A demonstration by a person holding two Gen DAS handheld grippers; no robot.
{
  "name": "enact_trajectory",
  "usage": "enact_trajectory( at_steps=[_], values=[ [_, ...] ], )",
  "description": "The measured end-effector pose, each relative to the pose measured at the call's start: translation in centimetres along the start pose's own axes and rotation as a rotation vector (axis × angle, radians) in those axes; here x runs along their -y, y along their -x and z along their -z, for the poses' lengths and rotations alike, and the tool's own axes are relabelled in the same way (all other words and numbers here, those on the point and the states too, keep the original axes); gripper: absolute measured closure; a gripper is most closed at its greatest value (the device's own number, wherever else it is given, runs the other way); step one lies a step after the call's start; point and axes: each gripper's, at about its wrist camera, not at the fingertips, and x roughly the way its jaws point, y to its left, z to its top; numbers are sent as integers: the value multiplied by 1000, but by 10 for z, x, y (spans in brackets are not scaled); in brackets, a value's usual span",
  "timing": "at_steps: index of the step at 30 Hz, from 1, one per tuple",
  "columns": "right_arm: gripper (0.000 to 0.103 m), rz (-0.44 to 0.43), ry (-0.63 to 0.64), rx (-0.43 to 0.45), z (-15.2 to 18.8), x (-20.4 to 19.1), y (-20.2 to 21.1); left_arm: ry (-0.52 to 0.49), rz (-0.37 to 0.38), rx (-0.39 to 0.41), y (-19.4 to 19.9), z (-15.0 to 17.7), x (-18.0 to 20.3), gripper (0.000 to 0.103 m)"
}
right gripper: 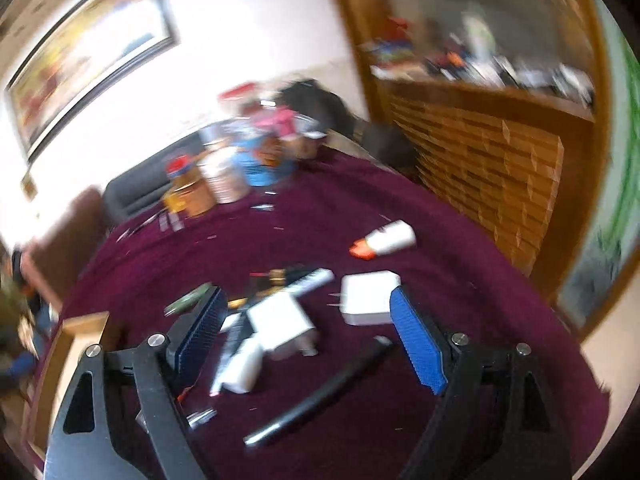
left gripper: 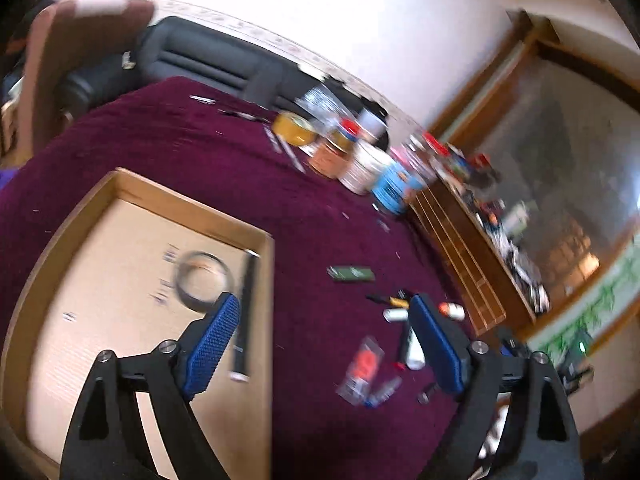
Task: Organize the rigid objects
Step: 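Grasp the red candle in its clear package with the left gripper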
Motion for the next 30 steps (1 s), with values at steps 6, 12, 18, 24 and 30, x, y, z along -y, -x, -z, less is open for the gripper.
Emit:
enact_trajectory(
  at_steps=[6,12,18,24,30],
  values=[
    [19,40,-112,-72,-7,60,-27,-104,-48,-162,-47,33,41,19],
    [19,28,-161,-92,0,85,-52,-219,-146,-259,-88,65,73,20],
    [19,-21,-184,-108,7,90,-57,-379,-244,-277,-116,79,88,26],
    [19,-37,-135,-124,11,80,-58,-379,-229,-320,-132,85,83,61],
    [19,-37,-137,-138,12,80,-60,-394,-241,-319,-134,86,84,65]
  ],
)
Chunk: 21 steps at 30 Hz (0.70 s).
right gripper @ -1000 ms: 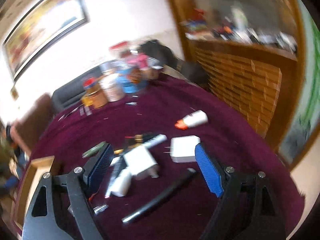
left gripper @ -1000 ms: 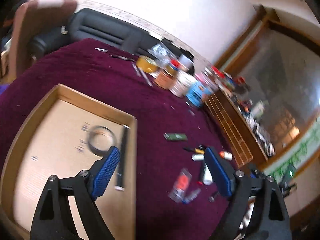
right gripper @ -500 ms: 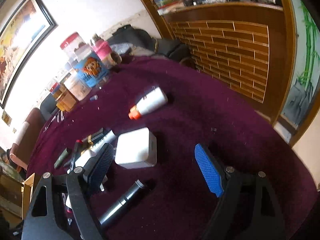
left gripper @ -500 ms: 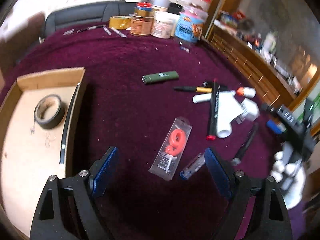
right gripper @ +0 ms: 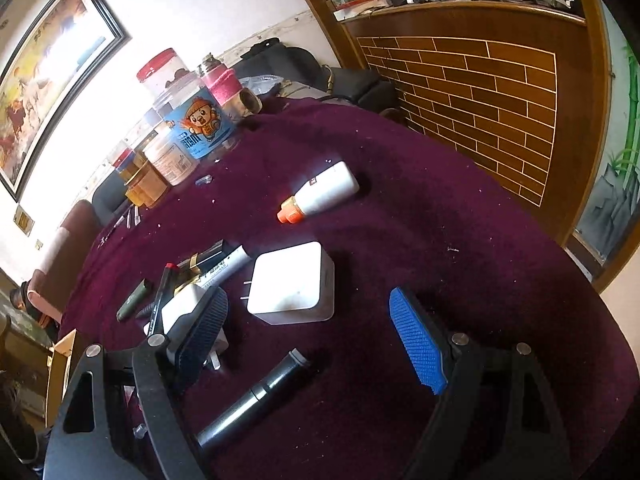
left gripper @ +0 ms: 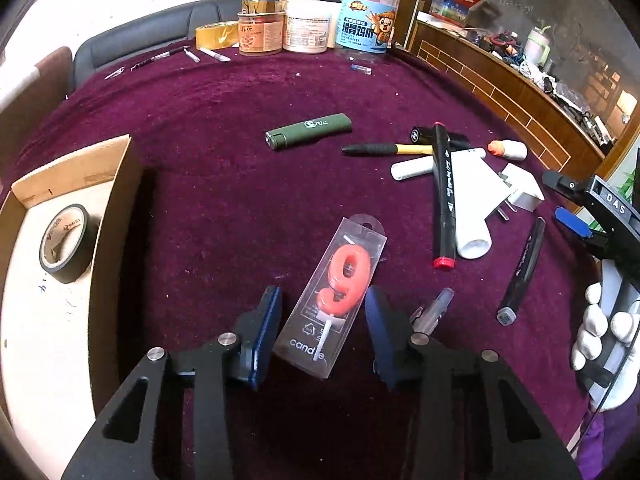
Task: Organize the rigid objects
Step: 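Grasp the red candle in its clear package with the left gripper, then carry the candle package toward the tray with left while right grasps a clear pen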
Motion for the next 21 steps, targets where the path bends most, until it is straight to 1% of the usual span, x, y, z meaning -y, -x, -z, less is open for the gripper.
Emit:
enact_trajectory(
  at_steps=[3,4,5,7,9,10,11,14,16,21],
  values=[
    [19,4,-2,-1,0,0,-1,-26,-31,5,-6,-4,8,63],
    [19,6,-1,-2,0,0,-1,-38,-38,9,-7,-5,11,59],
    [19,8,0,-3,0,-1,-1,-51,-47,15,-9,-6,14,58],
    [19,11,-1,-9,0,-1,-3,-95,-92,33,-13,-5,22,58],
    [19,16,-2,-17,0,-1,-5,-95,-81,37,-11,-5,24,76],
    [19,18,-3,-22,0,-1,-6,-91,-73,38,-10,-5,23,80],
    [19,21,-3,-26,0,-1,-7,-81,-61,38,-8,-4,22,80],
    [19,32,-5,-32,0,-1,-8,-20,14,57,8,0,15,80],
    [19,39,-4,-31,0,-1,-8,42,91,86,27,4,5,80],
    [19,48,7,-43,1,-2,-10,158,230,172,76,14,-20,80]
  ],
)
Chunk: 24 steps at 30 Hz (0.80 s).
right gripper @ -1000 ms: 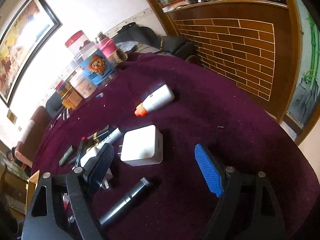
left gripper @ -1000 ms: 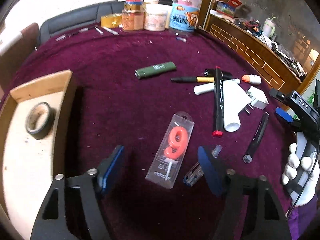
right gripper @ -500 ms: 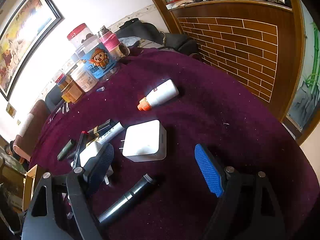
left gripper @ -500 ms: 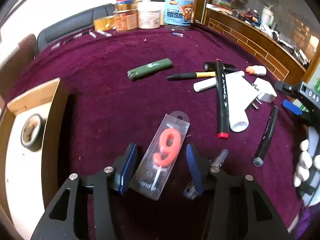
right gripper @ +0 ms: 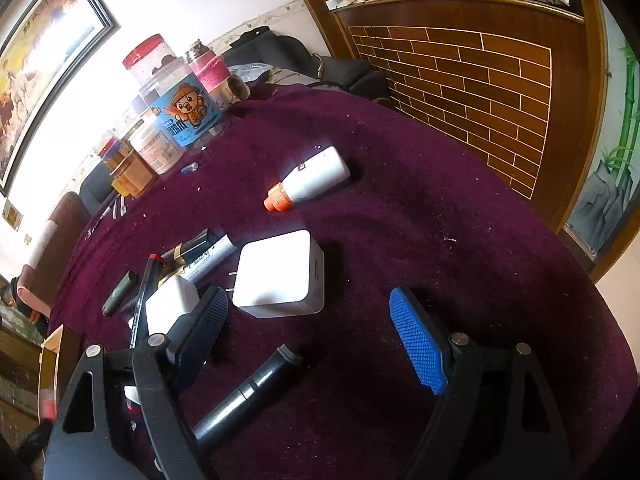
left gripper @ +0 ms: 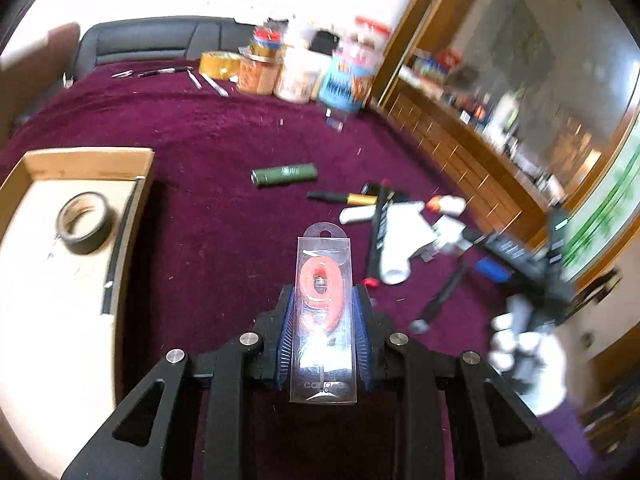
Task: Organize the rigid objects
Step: 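Carry the candle package toward the tray with left while right grasps a clear pen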
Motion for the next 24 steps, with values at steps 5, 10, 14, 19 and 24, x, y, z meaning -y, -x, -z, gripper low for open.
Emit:
enact_trajectory(
  at_steps=[5,10,14,19,24],
  values=[
    [19,-20,-1,-27,5,1,16,30,44,84,49,3,-12,80],
    [19,-114,23,-106,27,-24,39,61,33,137,74,9,-34,80],
    [20,-255,164,-207,56,-83,44,116,39,139,76,14,-52,80],
    [56,-271,254,-385,94,-140,10,146,51,154,85,22,-66,80],
    [59,-124,316,-339,104,-171,-2,155,35,198,99,26,-80,80]
  ],
)
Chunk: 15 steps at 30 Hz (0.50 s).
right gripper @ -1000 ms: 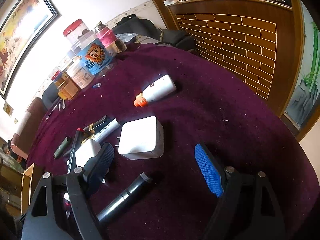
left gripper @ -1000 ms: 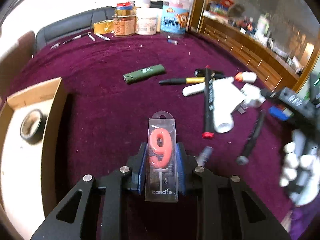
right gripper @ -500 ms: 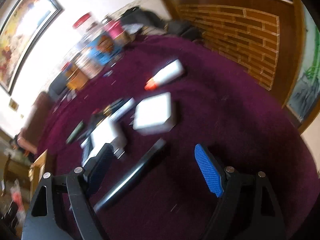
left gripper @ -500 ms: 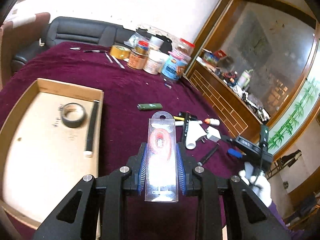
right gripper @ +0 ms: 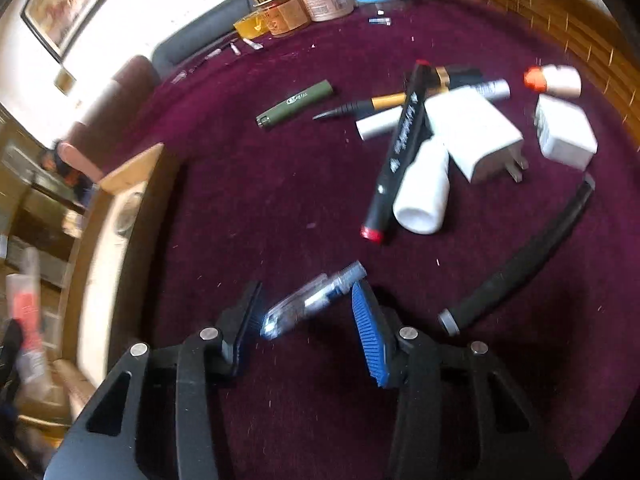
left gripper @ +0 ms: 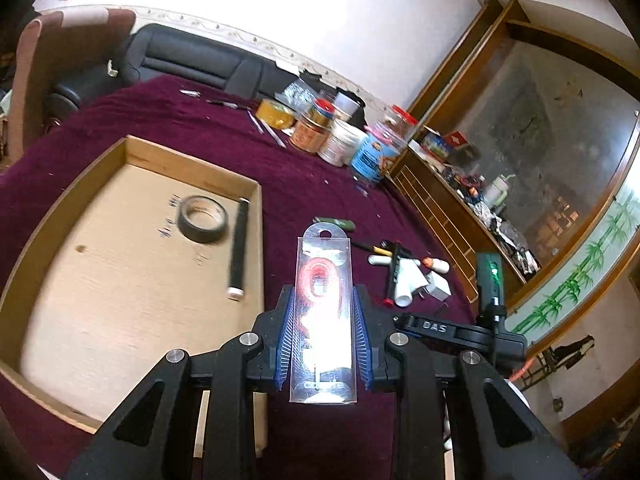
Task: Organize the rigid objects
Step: 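Carry the candle package toward the tray with left while right grasps a clear pen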
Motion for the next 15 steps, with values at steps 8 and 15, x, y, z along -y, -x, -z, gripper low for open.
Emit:
enact_trajectory(
  at_steps=[8,15],
  values=[
    [91,241,216,103,23,-40,-7,38,-16,32,14,1,-29,80],
    [91,7,133,107,11,-31,18,81,-59,35,21,-11,-60,80]
  ],
)
